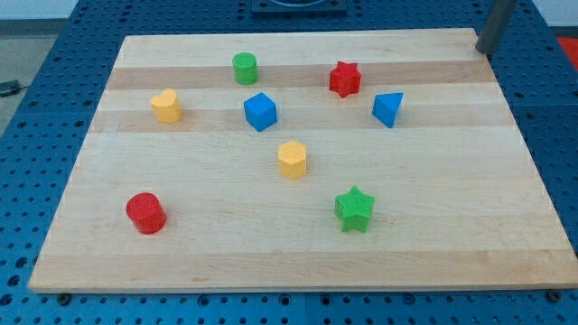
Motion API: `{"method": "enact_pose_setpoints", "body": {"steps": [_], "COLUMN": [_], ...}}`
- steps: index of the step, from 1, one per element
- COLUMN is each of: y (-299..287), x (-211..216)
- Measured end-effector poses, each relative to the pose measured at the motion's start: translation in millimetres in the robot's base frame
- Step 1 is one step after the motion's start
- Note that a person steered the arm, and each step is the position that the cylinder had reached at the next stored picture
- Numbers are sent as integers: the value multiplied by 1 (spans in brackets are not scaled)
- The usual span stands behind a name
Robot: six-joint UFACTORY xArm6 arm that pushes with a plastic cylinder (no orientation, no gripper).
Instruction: Drag the hexagon to the top left side of the board
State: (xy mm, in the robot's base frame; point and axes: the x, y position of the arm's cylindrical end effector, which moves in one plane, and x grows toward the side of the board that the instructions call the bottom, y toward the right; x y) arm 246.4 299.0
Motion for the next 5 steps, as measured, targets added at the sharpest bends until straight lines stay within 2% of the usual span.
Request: {"method": "enact_pose_setpoints", "body": {"steps": [2, 4, 5], "y": [-11, -43, -41], "x": [7, 67, 131]}}
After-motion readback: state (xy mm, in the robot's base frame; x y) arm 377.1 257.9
